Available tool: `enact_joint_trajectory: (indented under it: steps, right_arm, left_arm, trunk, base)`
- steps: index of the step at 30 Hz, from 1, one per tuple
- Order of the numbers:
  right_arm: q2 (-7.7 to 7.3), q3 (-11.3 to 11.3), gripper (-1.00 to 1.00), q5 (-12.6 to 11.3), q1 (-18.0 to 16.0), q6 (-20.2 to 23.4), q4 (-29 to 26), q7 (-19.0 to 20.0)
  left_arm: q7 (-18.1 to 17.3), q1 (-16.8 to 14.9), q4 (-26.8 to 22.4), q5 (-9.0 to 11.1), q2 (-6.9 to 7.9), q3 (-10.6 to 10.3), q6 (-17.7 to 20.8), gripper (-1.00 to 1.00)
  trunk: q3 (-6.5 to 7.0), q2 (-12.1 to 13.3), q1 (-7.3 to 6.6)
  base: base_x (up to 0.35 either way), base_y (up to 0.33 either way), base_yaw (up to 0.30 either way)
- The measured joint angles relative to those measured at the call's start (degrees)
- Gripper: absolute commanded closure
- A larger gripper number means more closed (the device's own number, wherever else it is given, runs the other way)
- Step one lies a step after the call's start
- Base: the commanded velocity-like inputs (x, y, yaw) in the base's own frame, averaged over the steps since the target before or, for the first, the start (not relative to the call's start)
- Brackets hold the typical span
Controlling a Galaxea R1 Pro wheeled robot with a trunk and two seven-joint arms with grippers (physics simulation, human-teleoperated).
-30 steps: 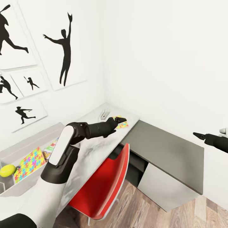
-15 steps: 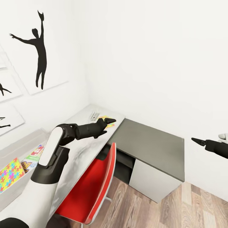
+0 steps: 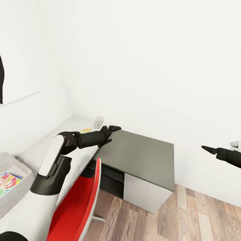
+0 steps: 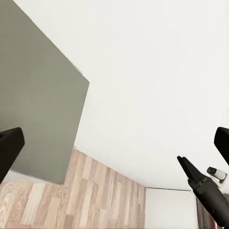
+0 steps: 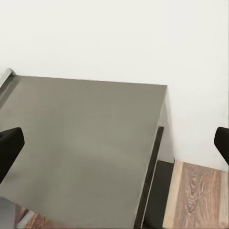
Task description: Put all the toys in the child's room - the three board games (two on the bed and one on the table), the two jigsaw puzzles on the table, and the tennis ball on the table - inside the toy box on the table in the child's room.
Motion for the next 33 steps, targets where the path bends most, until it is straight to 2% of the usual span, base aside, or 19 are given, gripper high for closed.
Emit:
enact_joint_trajectory:
  steps: [3, 5, 9, 11, 13, 17, 30, 31, 32, 33]
  right_arm:
    - [0.03, 0.1, -1.0, 0.0, 0.0, 0.0, 0.0, 0.0]
    - [0.13, 0.2, -1.0, 0.0, 0.1, 0.0, 0.0, 0.0]
    - [0.13, 0.3, -1.0, 0.0, 0.3, 0.0, 0.0, 0.1]
    - [0.02, 0.3, -1.0, 0.0, 0.8, 0.0, 0.0, 0.8]
    - [-0.09, 0.3, -1.0, 0.0, 1.7, 0.0, 0.0, 3.4]
    - [-0.19, 0.3, -1.0, 0.0, 2.2, 0.0, 0.0, 5.1]
    - [0.44, 0.4, -1.0, 0.0, 2.4, 0.0, 0.0, 5.8]
    - [0.51, 0.4, -1.0, 0.0, 2.4, 0.0, 0.0, 5.8]
    - [0.53, 0.4, -1.0, 0.0, 2.4, 0.0, 0.0, 5.8]
    - [0.57, 0.4, -1.0, 0.0, 2.4, 0.0, 0.0, 5.8]
  left_arm:
    - [0.0, 0.0, 0.0, 0.0, 0.14, 0.1, 0.0, -1.0]
    - [-0.2, 0.6, 0.0, 0.0, 1.99, 1.1, 0.1, -1.0]
    - [-0.3, 1.1, 0.0, 0.1, 3.01, 1.9, 0.0, -1.0]
    - [-0.3, 1.2, 0.0, 0.1, 3.15, 2.0, 0.1, -1.0]
    - [-0.3, 1.3, 0.0, 0.1, 3.24, 2.1, 0.1, -1.0]
    - [-0.4, 1.3, 0.0, 0.1, 3.27, 2.2, 0.0, -1.0]
    - [-0.5, 1.3, 0.0, 0.1, 3.11, 1.4, 0.1, -1.0]
    - [0.0, 0.1, 1.3, -0.2, 8.18, 3.3, 2.8, -1.0]
    - [0.0, -0.6, 1.8, -0.5, 10.49, 5.3, 3.3, -1.0]
    - [0.1, -1.5, 2.6, -0.4, 12.04, 5.8, 3.6, -1.0]
  trunk:
    - [-0.01, 0.0, 0.0]
    - [-0.01, 0.0, 0.0]
    - [-0.01, 0.0, -0.01]
    - [-0.01, 0.0, 0.0]
    - [-0.01, 0.0, 0.02]
    - [-0.01, 0.0, 0.03]
    - [-0.01, 0.0, 0.03]
    - [-0.01, 0.0, 0.03]
    - [0.0, 0.0, 0.03]
    - [0.0, 0.0, 0.03]
  base:
    - [0.229, -0.264, -0.298]
    - [0.263, -0.237, -0.251]
    - [0.301, -0.154, -0.094]
    - [0.257, -0.055, -0.03]
    - [0.098, -0.02, -0.011]
    - [0.039, -0.006, -0.004]
    - [0.127, 0.074, 0.0]
    - [0.001, 0.001, 0.0]
    - [0.001, 0.001, 0.0]
    - [0.0, 0.0, 0.0]
